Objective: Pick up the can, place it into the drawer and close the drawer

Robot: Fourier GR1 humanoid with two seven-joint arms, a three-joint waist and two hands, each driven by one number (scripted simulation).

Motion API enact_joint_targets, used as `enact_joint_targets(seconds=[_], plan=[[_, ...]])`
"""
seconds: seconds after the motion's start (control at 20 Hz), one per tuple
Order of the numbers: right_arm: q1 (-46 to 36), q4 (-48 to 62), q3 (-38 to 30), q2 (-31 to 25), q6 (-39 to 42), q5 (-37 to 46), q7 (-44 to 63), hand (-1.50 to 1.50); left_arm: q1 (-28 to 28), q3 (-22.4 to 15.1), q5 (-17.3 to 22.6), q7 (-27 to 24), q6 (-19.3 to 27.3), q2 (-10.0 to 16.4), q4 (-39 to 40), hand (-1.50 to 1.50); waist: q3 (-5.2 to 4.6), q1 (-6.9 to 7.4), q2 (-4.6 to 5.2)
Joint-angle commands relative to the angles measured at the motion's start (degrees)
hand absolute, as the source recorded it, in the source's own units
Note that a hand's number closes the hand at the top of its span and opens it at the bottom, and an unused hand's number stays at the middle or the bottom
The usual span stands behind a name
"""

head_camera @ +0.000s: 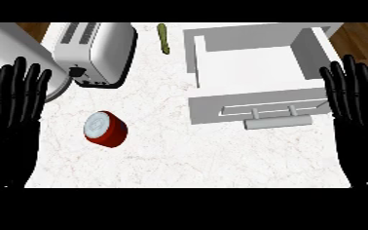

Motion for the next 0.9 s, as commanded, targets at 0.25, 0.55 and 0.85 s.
enact_joint_targets(seconds=[0.25,0.55,0.85], plan=[[-0.64,-2.28,-2.66,1.29,-1.97,-1.3,1.0,-1.5,-6.87,-7.77,-4.34,-3.63,0.52,-4.98,6.03,-1.5,-1.53,3.78,-0.36],[7.24,1.01,-3.24,0.66,-2.29,-0.72,11.1,-1.5,-1.19,-9.39,-9.18,22.97,5.45,-4.33,0.7,-1.5,-1.47,3.97,-0.49],[7.66,-0.5,-7.06,-0.58,-0.18,-4.67,13.31,-1.5,-3.16,-11.67,-13.16,24.87,7.39,-6.97,0.9,-1.5,-1.51,3.91,-0.4]])
